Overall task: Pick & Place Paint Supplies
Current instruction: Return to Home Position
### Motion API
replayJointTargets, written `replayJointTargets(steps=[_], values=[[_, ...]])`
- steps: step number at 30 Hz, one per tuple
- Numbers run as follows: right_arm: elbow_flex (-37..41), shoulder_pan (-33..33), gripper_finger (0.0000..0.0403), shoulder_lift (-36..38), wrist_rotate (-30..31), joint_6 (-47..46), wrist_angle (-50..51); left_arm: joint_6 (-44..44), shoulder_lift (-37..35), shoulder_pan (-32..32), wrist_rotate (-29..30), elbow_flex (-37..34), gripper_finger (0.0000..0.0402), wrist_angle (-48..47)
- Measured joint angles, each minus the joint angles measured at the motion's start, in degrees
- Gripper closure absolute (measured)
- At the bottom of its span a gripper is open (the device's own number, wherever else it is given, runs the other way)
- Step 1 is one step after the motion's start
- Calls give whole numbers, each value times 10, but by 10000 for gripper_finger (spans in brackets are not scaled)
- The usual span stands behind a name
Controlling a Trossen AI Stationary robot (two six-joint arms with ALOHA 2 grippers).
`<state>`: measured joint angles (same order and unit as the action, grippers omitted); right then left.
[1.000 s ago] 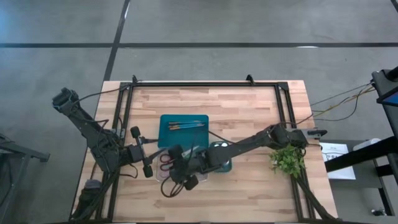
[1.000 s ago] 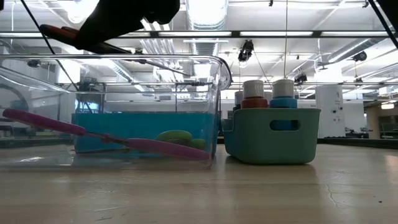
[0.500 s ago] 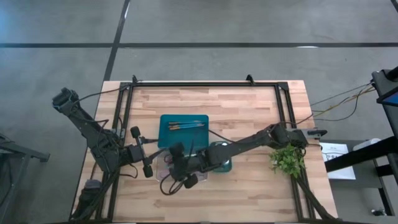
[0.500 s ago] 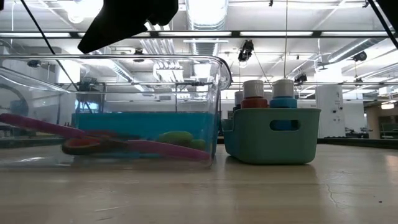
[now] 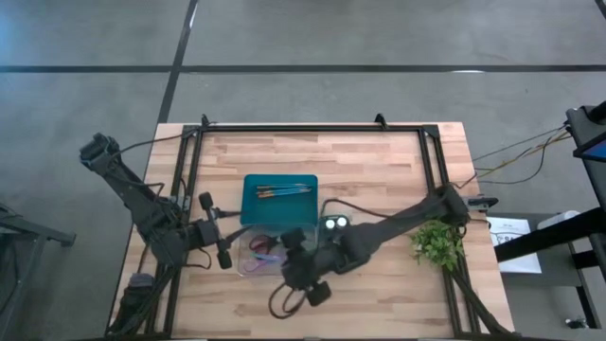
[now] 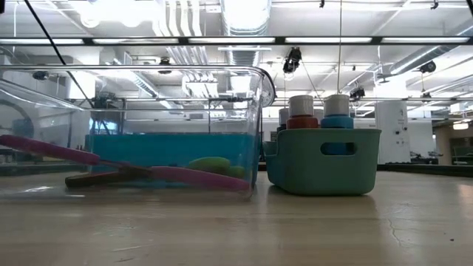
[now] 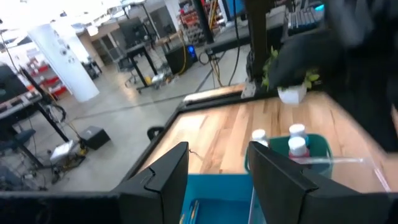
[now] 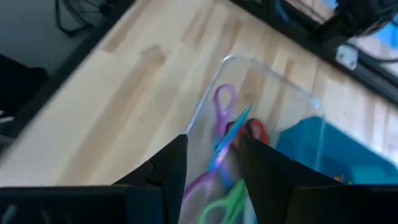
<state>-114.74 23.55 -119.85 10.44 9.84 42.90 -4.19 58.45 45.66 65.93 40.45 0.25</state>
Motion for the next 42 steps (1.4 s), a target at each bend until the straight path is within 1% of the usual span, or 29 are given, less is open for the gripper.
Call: replayJointTargets(steps=[3,5,7,9,12,13,14,17,18,20,23,25,26,28,33,35,39,42], values=[[29,15,260,40,-3,-36,15,64,-13,0,0,-2,229,-69],[63,27,260,77,-2,-58,11,109,-27,0,0,-13,229,-108],[106,38,260,115,0,-83,-8,141,-45,0,0,-35,229,-122],[158,51,260,158,12,-106,-35,151,-66,-3,0,-68,229,-107],[236,74,260,223,50,-124,-98,119,-101,-21,-3,-135,229,-4],[260,81,260,244,65,-127,-117,92,-113,-30,-20,-160,229,47],[282,87,260,264,75,-128,-139,61,-128,-41,-52,-186,229,102],[341,105,260,315,101,-132,-197,-36,-174,-81,-182,-264,229,280],[356,108,260,330,106,-133,-214,-53,-192,-94,-221,-287,229,318],[382,115,260,352,118,-137,-229,-63,-227,-120,-278,-327,229,352],[409,124,260,373,129,-150,-237,-35,-282,-158,-311,-373,229,347],[419,130,260,381,137,-156,-240,-27,-316,-182,-351,-401,229,340],[423,133,260,382,139,-157,-240,-24,-330,-194,-374,-402,229,328],[429,138,260,383,146,-159,-247,-8,-358,-220,-398,-401,229,285],[432,152,260,384,167,-166,-257,12,-388,-275,-462,-402,229,211],[431,159,260,384,172,-170,-257,14,-396,-291,-476,-402,229,173],[431,180,260,387,205,-173,-257,17,-412,-321,-486,-402,229,137],[431,197,260,394,232,-174,-257,5,-424,-343,-542,-402,229,123]])
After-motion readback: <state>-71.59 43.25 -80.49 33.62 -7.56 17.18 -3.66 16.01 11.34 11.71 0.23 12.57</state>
